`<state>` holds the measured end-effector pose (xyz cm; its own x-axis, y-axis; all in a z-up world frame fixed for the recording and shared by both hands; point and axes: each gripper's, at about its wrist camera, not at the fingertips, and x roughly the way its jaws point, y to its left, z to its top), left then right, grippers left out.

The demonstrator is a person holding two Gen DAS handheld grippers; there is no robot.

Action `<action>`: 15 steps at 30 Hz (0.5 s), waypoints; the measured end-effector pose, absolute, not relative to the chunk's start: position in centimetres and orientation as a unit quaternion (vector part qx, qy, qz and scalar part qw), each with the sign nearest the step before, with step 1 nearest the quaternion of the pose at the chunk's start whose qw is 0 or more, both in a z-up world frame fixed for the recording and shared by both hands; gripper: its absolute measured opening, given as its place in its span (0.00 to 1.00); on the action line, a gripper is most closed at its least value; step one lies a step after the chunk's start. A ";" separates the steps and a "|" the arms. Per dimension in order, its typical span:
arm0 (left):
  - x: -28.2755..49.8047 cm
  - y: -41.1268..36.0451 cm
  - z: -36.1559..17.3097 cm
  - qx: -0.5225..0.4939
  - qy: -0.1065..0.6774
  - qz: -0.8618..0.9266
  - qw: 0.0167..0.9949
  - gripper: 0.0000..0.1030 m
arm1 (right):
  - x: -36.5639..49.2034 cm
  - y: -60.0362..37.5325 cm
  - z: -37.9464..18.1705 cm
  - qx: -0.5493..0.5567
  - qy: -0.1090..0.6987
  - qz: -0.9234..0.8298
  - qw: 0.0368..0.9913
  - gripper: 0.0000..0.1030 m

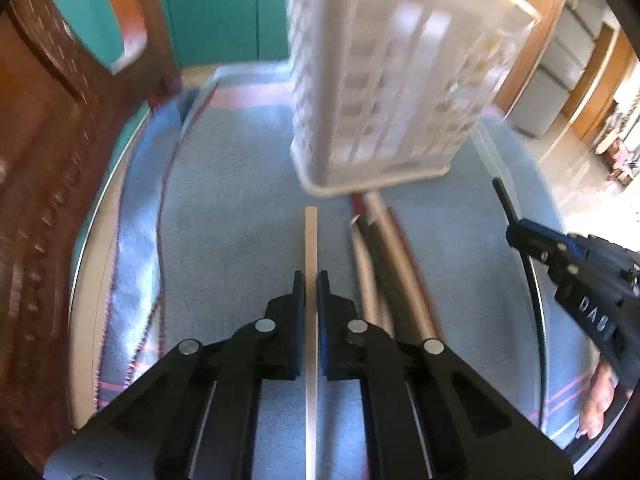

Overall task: Organize utensils
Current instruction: 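Close the left tool on the light wooden chopstick while the right tool closes on the black chopstick, then lift both chopsticks and drop them into the white utensil holder, opening both tools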

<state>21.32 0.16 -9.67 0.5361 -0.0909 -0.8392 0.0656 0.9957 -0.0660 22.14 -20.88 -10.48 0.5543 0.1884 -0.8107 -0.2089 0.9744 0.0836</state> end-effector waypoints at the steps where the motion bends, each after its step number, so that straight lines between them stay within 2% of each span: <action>1: 20.7 0.2 -8.5 -0.015 0.466 -0.052 0.883 0.07 | 21.4 -21.4 -8.8 0.003 0.440 0.120 0.890 0.06; 9: 14.5 1.1 3.6 -0.033 0.328 -0.097 0.939 0.07 | 15.6 -25.2 2.6 0.084 0.321 0.160 0.930 0.06; 15: 12.5 4.2 12.6 -0.083 0.186 -0.088 0.975 0.06 | 14.7 -25.9 9.8 0.137 0.217 0.173 0.951 0.06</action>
<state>12.49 4.15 12.55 0.9154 -0.2030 -0.3476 0.1413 0.9706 -0.1947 14.70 -25.90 9.78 0.8456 0.3890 -0.3655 -0.2696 0.9022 0.3367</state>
